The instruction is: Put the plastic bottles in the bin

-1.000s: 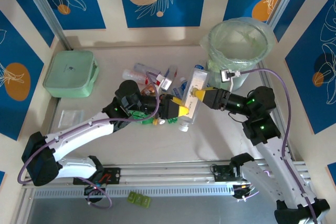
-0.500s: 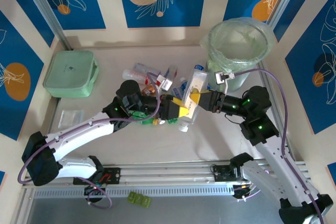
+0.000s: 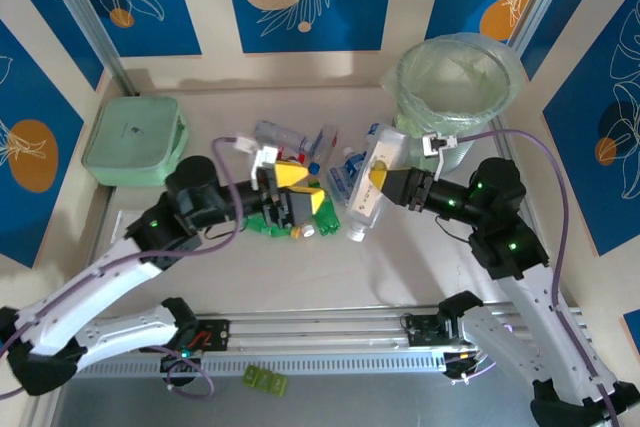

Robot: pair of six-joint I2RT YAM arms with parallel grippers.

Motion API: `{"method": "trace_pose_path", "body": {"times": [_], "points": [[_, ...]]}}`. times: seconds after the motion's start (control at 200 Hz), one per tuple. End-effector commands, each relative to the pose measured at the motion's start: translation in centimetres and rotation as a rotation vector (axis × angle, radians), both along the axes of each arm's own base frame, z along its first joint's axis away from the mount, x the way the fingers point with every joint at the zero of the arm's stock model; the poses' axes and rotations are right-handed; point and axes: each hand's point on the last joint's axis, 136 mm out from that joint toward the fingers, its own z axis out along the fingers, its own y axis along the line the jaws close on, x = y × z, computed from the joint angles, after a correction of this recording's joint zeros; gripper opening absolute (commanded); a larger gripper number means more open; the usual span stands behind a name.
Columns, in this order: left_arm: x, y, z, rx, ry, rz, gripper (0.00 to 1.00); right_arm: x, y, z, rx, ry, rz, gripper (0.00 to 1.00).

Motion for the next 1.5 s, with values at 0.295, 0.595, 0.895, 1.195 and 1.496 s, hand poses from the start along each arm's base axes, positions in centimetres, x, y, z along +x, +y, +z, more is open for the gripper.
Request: {"method": "trace_pose_path", "body": {"times": [0.295,0.595,0.895,1.195,1.496], "points": [[3.8,6.4,-5.1,0.298,-0.107,0.376,0.87,8.4,-5.3,2.7,-0.281,0.075,-0.351,0.35],[4.2,6.5,-6.8,0.361,-0.146,0.382,0.87,15.8,-12.3,8.0,-0.477,0.007,-0.681,0.34],[4.5,5.9,-7.8,0.362,-0.133,0.370,0.87,22.4,-18.8,9.6,-0.646,0.012,-0.950,0.34],[4.9,5.6,-8.4,0.374,-0.131,0.375,0.88,28.4,-21.1,4.8,-0.758,0.115,-0.992,0.35],[5.3,5.9,-8.8,0.388,-0.129,0.403,0.91,31.6,-21.0,-2.3,-0.858,0.249,-0.918,0.35]]}}
